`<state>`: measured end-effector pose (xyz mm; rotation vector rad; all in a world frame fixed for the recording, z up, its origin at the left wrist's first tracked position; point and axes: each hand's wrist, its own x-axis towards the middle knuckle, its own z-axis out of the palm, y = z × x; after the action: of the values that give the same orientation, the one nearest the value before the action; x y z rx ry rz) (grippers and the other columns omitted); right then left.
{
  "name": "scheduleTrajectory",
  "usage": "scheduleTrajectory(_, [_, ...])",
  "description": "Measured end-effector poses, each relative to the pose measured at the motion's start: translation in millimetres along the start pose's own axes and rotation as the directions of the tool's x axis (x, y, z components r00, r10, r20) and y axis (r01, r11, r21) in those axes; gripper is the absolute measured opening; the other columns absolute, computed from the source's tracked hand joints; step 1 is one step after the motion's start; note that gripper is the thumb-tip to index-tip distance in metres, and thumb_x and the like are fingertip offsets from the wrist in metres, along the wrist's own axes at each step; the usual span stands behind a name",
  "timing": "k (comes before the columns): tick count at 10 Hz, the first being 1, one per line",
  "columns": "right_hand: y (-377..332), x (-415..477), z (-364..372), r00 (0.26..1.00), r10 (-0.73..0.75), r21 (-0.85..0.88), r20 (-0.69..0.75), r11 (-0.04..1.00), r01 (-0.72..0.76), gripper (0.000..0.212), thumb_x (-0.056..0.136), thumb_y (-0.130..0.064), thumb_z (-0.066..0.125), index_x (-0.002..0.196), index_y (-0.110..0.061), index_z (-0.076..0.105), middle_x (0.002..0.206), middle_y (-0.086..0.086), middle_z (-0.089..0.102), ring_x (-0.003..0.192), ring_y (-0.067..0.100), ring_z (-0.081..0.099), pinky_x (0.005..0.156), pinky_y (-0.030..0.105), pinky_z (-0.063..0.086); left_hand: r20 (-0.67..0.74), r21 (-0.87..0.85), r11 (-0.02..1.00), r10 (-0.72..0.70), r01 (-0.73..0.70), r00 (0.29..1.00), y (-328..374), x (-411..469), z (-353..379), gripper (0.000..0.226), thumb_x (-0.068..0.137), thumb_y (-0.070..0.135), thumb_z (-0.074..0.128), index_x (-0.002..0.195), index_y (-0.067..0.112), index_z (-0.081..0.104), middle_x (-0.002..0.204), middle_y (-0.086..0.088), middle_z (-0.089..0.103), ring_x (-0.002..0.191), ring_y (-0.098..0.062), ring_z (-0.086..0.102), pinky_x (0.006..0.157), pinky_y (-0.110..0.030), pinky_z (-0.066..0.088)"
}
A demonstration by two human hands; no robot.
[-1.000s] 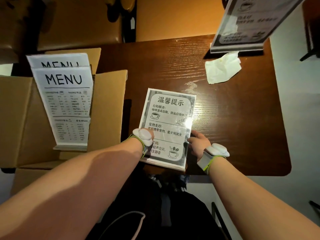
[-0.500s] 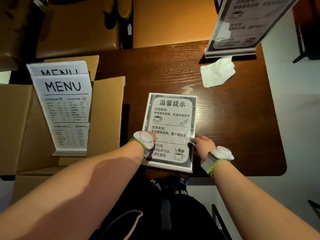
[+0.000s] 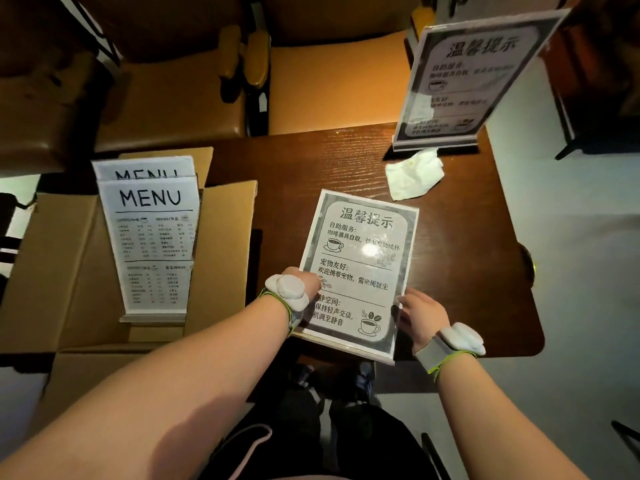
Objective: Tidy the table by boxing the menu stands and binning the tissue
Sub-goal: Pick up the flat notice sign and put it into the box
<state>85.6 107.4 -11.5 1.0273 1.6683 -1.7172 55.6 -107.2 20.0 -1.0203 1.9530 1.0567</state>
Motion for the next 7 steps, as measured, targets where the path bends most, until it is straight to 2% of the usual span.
scheduleTrajectory(1, [-9.7, -18.8, -8.8, 1.0, -0.023, 0.05, -0.01, 0.998, 0.024, 0.015, 0.073, -0.016, 0.06, 0.086, -0.023, 0.062, 0.079, 0.001, 0.061, 0.07, 0.02, 0.055, 0.078, 0.041, 0.048, -0.044, -0.037, 0.998, 0.041, -0.043, 0.998, 4.2, -19.0, -3.8, 0.04, 0.084, 0.012, 0.061, 0.12, -0.005, 0.061, 0.124, -0.022, 0.064, 0.114, -0.036, 0.061, 0.081, -0.03, 0.049])
scheduleTrajectory(2, [-18.7, -28.6, -12.5, 0.999, -0.026, 0.055, -0.044, 0.998, 0.028, 0.026, 0.059, -0.016, 0.063, 0.085, -0.011, 0.066, 0.064, 0.005, 0.057, 0.061, 0.022, 0.051, 0.06, 0.033, 0.04, -0.087, -0.064, 0.996, 0.054, -0.059, 0.995, 7.3, -33.3, -6.5, 0.046, 0.083, 0.016, 0.066, 0.126, -0.001, 0.058, 0.128, -0.013, 0.062, 0.105, -0.03, 0.061, 0.083, -0.027, 0.046])
scheduleTrajectory(3, [-29.8, -38.3, -17.2, 0.996, -0.087, -0.007, -0.001, 0.996, 0.087, 0.033, 0.076, -0.004, 0.054, 0.107, -0.005, 0.066, 0.088, 0.015, 0.063, 0.077, 0.03, 0.061, 0.062, 0.031, 0.045, -0.113, -0.112, 0.989, 0.085, -0.098, 0.99, 12.1, -53.7, -13.5, 0.05, 0.082, 0.016, 0.066, 0.128, 0.002, 0.056, 0.12, -0.012, 0.062, 0.092, -0.027, 0.056, 0.082, -0.027, 0.044])
scheduleTrajectory(4, [-46.7, -47.5, -17.1, 0.993, -0.12, 0.091, 0.003, 0.989, 0.12, 0.023, 0.079, -0.01, 0.054, 0.099, -0.018, 0.063, 0.092, 0.005, 0.061, 0.071, 0.02, 0.06, 0.058, 0.029, 0.047, -0.13, -0.023, 0.989, 0.144, -0.148, 0.981, 18.7, -66.0, -22.4, 0.033, 0.089, 0.012, 0.055, 0.119, 0.007, 0.065, 0.12, -0.015, 0.067, 0.106, -0.031, 0.065, 0.081, -0.029, 0.052])
scheduleTrajectory(5, [-64.8, -56.1, -14.8, 0.978, -0.206, 0.122, -0.015, 0.971, 0.207, 0.032, 0.078, -0.009, 0.055, 0.106, -0.018, 0.065, 0.1, 0.007, 0.066, 0.081, 0.021, 0.064, 0.062, 0.03, 0.05, -0.181, -0.149, 0.968, 0.173, -0.201, 0.968, 28.5, -87.6, -35.3, 0.028, 0.087, 0.02, 0.059, 0.101, 0.0, 0.071, 0.076, -0.009, 0.073, 0.069, -0.02, 0.069, 0.061, -0.024, 0.051])
scheduleTrajectory(6, [-81.5, -63.8, -9.4, 0.963, -0.269, 0.158, -0.028, 0.95, 0.27, 0.037, 0.074, -0.006, 0.055, 0.108, -0.013, 0.068, 0.102, 0.013, 0.071, 0.084, 0.024, 0.065, 0.061, 0.03, 0.051, -0.212, -0.299, 0.919, 0.197, -0.256, 0.957, 30.8, -97.2, -42.2, 0.023, 0.079, 0.022, 0.063, 0.089, 0.003, 0.07, 0.083, -0.013, 0.065, 0.074, -0.026, 0.058, 0.081, -0.042, 0.054])
scheduleTrajectory(7, [-94.9, -73.7, -4.0, 0.943, -0.332, 0.112, -0.009, 0.937, 0.331, 0.025, 0.072, -0.013, 0.057, 0.089, -0.024, 0.071, 0.102, 0.01, 0.074, 0.091, 0.026, 0.069, 0.076, 0.038, 0.056, -0.238, -0.337, 0.883, 0.257, -0.328, 0.937, 33.0, -107.6, -52.3, 0.031, 0.072, 0.032, 0.056, 0.081, 0.005, 0.067, 0.092, -0.02, 0.07, 0.083, -0.025, 0.06, 0.095, -0.052, 0.047])
